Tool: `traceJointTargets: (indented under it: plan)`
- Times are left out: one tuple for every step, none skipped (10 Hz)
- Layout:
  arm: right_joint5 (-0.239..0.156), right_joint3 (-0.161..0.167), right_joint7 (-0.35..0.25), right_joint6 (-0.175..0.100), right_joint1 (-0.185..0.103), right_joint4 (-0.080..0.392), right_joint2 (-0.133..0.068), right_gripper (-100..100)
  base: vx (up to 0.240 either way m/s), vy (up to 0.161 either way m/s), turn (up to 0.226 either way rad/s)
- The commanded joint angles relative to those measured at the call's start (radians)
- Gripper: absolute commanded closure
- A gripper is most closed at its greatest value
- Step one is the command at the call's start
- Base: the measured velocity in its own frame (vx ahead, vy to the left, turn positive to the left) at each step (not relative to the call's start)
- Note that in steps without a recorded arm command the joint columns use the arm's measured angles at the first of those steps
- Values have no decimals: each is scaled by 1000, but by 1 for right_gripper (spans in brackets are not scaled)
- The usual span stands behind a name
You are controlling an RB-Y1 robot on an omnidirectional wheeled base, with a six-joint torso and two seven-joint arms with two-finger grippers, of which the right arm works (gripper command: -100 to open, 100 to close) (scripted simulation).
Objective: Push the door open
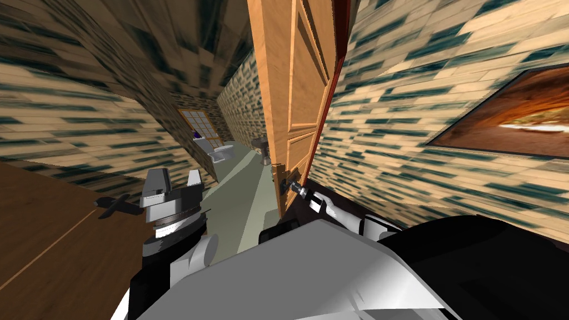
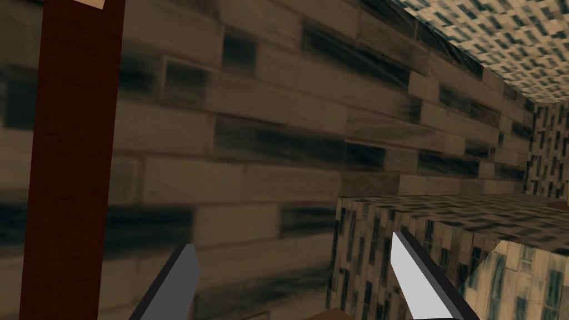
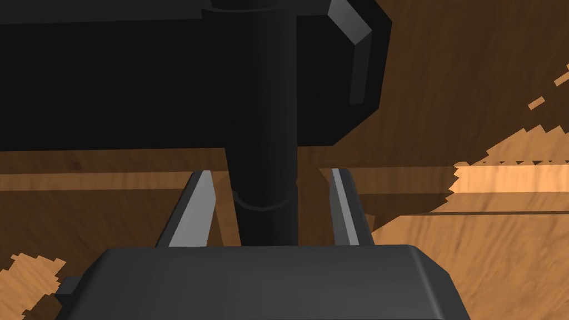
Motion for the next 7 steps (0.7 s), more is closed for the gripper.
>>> traceJointTargets:
  plan:
    - [0, 0, 0, 0, 1, 0, -1, 100, -20, -17, 14]
    - [0, 0, 0, 0, 1, 0, -1, 100, -10, -12, 21]
    - [0, 0, 0, 0, 1, 0, -1, 100, 0, 0, 0]
    - [0, 0, 0, 0, 1, 0, -1, 100, 0, 0, 0]
    - [0, 0, 0, 0, 1, 0, -1, 100, 0, 0, 0]
    - [-2, -17, 11, 8, -11, 16, 15, 100, 66, 77, -5]
    - [-2, -25, 15, 11, -16, 23, 21, 100, 93, 134, -26]
